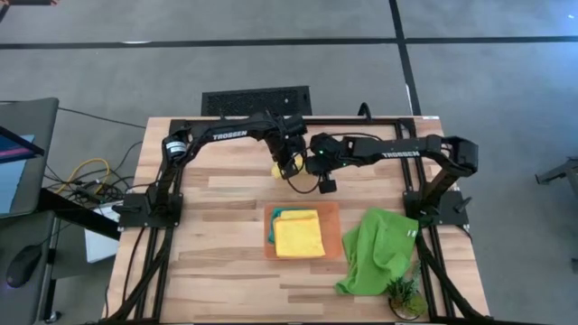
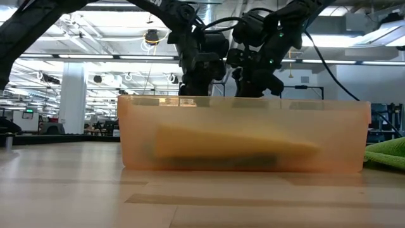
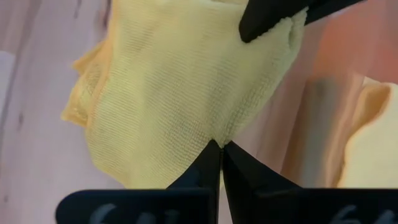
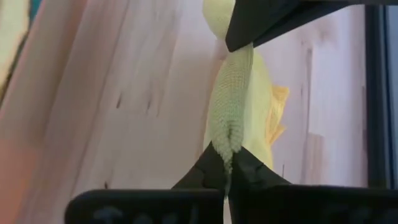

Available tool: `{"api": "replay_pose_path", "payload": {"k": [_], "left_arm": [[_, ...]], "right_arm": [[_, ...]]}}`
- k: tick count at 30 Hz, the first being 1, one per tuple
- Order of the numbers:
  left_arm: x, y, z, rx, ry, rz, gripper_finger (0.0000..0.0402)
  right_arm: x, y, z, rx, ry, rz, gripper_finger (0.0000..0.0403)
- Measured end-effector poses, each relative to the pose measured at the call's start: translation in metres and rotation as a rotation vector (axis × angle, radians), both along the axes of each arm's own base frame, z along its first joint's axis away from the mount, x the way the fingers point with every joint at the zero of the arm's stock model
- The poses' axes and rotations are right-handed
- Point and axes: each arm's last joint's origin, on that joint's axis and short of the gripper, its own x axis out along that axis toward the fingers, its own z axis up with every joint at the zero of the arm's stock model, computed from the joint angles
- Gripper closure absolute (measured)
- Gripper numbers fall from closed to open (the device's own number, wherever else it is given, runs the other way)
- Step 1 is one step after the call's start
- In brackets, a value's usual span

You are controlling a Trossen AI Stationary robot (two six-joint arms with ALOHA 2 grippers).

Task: Fold microfiber towels
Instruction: Put the yellow towel into the bin

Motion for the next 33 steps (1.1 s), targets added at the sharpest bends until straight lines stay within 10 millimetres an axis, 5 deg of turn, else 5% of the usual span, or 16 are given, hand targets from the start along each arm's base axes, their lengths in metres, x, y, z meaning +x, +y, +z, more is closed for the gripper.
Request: {"api": "replay_pose_path", "payload": {"k": [12, 25, 33], "left_arm": [[-0.005, -0.041, 0.042, 0.04, -0.042, 0.068, 0.0401], [-0.012, -0.129, 0.074, 0.038, -0.062, -0.063, 0.0401], [-0.013, -0.18, 0.075, 0.034, -0.063, -0.156, 0.0401]], "right_arm": [[-0.01, 0.024, 0.027, -0.018, -0.038, 0.079, 0.0392], [-0.013, 0.098, 0.054, 0.123, -0.131, 0.123, 0.0391], [-0.016, 0.137, 0.057, 0.177, -0.135, 0.155, 0.0392]]}}
